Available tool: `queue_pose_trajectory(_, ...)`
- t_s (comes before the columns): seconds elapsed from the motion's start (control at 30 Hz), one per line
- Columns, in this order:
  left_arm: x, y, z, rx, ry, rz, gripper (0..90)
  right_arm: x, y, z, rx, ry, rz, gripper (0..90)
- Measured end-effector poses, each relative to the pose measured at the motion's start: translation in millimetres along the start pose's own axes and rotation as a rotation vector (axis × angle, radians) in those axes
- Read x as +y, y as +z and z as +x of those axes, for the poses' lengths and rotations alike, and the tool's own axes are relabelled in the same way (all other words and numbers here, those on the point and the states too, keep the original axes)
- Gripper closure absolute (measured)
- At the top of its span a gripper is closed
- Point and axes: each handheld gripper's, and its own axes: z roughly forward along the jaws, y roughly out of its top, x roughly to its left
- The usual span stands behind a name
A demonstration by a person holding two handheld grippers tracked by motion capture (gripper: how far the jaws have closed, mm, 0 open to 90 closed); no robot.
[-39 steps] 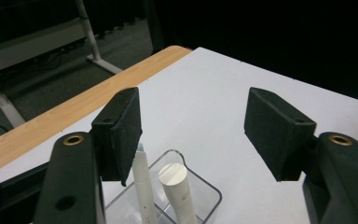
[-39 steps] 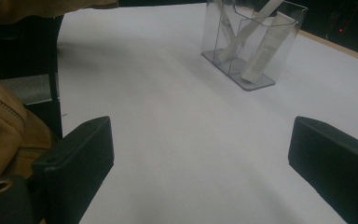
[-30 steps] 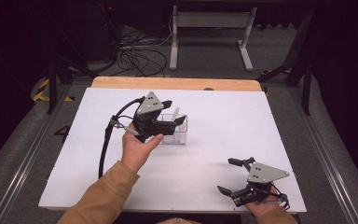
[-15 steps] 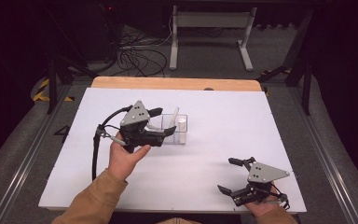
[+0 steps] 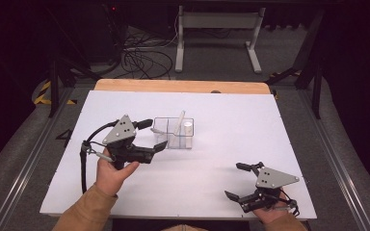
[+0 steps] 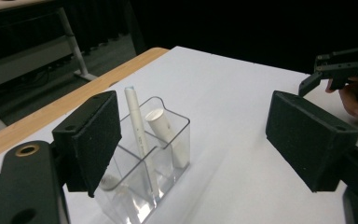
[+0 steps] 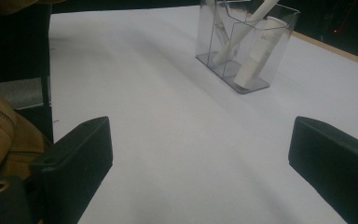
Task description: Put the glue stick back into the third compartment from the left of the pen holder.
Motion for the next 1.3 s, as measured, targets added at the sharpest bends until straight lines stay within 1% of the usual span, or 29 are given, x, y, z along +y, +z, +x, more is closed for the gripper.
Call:
queue_pose_trajectory(0.07,-6.2,-5.1,-0.1,0.001,0.001,0.003,17.8,0.0,0.1,-0.1,-0.001,-0.003,0.000,6.8)
queue_pose_trajectory(0.13,-13.3,-10.2,-0.9,0.016,-0.003,0.006,16.2,0.0,0.2,0.0,0.000,-0.003,0.003,6.8)
queue_pose_trajectory(0.37,-37.5,-25.8,-0.3,0.028,-0.033,0.008,13.2,-0.1,0.8,0.3,0.001,-0.003,0.002,6.8)
queue_pose_trajectory(0.5,-49.4,-32.3,0.2,0.044,-0.050,0.029,12.2,-0.1,0.9,0.1,0.000,-0.002,0.002,6.8)
queue_pose_trajectory(0.57,-55.4,-34.2,0.5,0.060,-0.047,0.043,11.7,-0.1,1.1,0.2,0.001,-0.003,0.003,6.8)
queue_pose_trajectory(0.67,-64.5,-36.0,0.8,0.066,-0.061,0.069,11.3,-0.1,0.8,0.2,0.001,-0.003,0.002,6.8)
queue_pose_trajectory(0.73,-70.3,-37.1,1.5,0.062,-0.062,0.073,11.3,-0.1,0.6,0.2,0.001,-0.002,0.001,6.8)
queue_pose_trajectory(0.8,-76.1,-38.5,1.5,0.046,-0.073,0.073,11.2,-0.1,0.5,0.3,0.000,-0.003,0.001,6.8)
queue_pose_trajectory(1.0,-90.2,-46.7,1.8,0.042,-0.066,0.067,11.0,0.0,-0.1,0.2,0.001,-0.003,0.002,6.8)
queue_pose_trajectory(1.23,-107.0,-56.2,2.4,0.033,-0.070,0.061,11.1,-0.1,0.3,0.3,0.000,-0.003,0.001,6.8)
queue_pose_trajectory(1.3,-110.6,-58.1,1.8,0.025,-0.065,0.060,11.1,-0.2,0.3,0.3,-0.001,-0.003,0.002,6.8)
